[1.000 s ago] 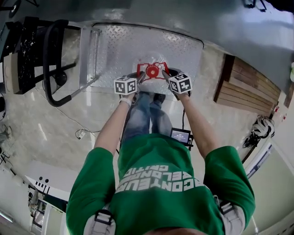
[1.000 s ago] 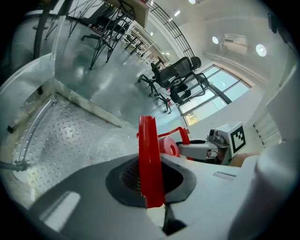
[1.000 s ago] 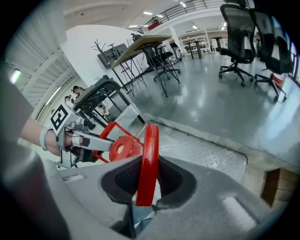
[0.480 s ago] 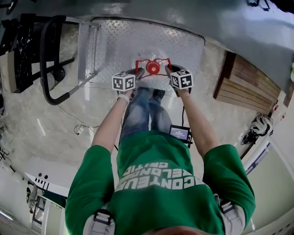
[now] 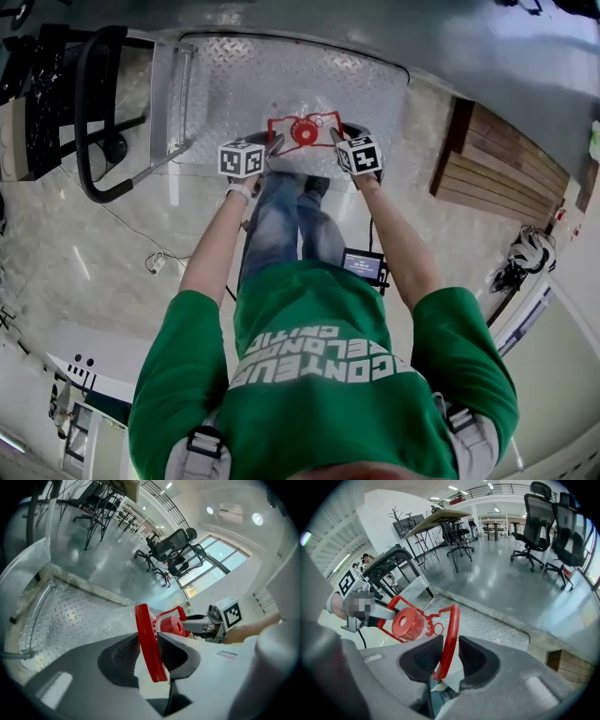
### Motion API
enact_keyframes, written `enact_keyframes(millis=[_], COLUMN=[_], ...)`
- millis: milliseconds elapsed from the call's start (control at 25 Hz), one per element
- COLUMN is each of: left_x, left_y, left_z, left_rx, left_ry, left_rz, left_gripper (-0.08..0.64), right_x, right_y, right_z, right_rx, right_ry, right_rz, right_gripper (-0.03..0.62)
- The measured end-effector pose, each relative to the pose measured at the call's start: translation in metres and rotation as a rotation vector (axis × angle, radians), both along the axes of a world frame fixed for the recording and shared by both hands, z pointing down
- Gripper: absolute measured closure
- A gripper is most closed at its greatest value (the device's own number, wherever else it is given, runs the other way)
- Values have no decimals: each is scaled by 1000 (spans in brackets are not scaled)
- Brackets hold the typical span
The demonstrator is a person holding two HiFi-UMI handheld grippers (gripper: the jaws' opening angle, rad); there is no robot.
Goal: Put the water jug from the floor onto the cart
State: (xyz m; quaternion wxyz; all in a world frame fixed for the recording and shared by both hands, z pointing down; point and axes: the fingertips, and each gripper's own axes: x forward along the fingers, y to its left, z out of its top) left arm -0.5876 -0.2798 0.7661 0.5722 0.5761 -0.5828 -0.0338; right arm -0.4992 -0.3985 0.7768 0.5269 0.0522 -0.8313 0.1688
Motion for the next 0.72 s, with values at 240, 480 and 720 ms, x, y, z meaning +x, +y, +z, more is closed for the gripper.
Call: enact_keyframes(millis=[240, 480, 720], left_x=[-23, -16, 17], left_y=[12, 20, 24], left_z=[-23, -100, -221], left_rx=[13, 140, 350], left_ry=[-98, -210, -344], left_rz=[-35, -76, -107], left_gripper=[436, 440, 500], right_x=[15, 35, 67], right_y=[-11, -23, -24], right_z=[-33, -120, -238], right_rx=[44, 182, 306], right_ry=[-67, -240, -465], right_rz=[-32, -95, -168], right_gripper=[474, 546, 600])
